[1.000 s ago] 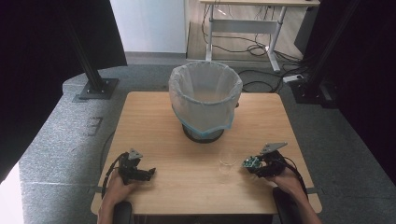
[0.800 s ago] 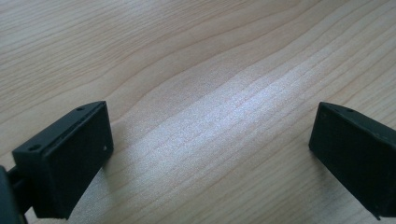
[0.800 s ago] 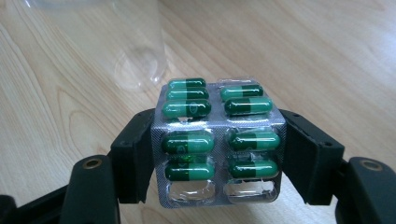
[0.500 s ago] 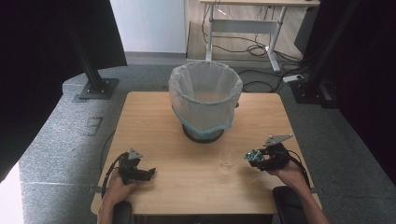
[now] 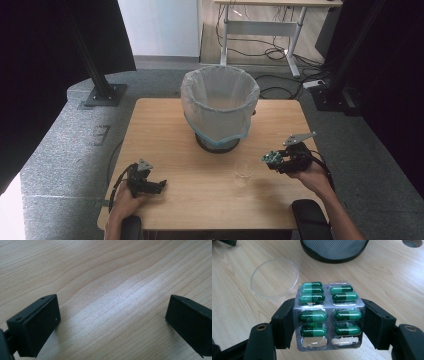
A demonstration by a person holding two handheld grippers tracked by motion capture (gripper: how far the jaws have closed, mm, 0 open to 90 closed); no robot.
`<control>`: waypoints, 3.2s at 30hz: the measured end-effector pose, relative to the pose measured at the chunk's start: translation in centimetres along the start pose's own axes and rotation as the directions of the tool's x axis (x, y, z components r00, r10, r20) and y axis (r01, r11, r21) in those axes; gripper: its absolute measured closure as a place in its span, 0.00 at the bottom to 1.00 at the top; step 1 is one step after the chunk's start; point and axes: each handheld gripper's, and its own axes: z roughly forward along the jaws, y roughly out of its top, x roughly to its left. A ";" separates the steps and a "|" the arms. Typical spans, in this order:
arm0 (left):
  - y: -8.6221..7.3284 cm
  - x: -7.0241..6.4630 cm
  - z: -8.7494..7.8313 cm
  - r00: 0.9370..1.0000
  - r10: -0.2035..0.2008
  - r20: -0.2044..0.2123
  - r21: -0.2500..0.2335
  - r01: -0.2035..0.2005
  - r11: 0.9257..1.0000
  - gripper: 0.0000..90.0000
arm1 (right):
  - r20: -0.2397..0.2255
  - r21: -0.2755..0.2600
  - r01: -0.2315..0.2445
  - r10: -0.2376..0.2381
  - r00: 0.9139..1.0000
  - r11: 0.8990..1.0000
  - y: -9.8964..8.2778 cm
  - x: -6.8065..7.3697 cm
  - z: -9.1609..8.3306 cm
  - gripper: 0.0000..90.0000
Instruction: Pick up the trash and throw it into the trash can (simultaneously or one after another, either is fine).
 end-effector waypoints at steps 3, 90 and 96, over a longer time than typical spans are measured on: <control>0.0 0.0 0.0 1.000 0.000 0.000 -0.001 0.000 1.000 0.00 | -0.001 -0.002 -0.005 0.005 1.000 1.000 0.8 -0.1 -0.4 0.37; 0.0 0.0 0.0 1.000 0.002 0.001 0.000 -0.002 1.000 0.00 | 0.028 -0.084 -0.004 0.007 1.000 0.996 22.1 -1.9 -5.5 0.37; 0.0 0.0 0.0 1.000 0.001 0.002 0.000 -0.001 1.000 0.00 | 0.028 -0.086 0.005 -0.003 1.000 0.996 23.6 -1.7 -4.7 0.37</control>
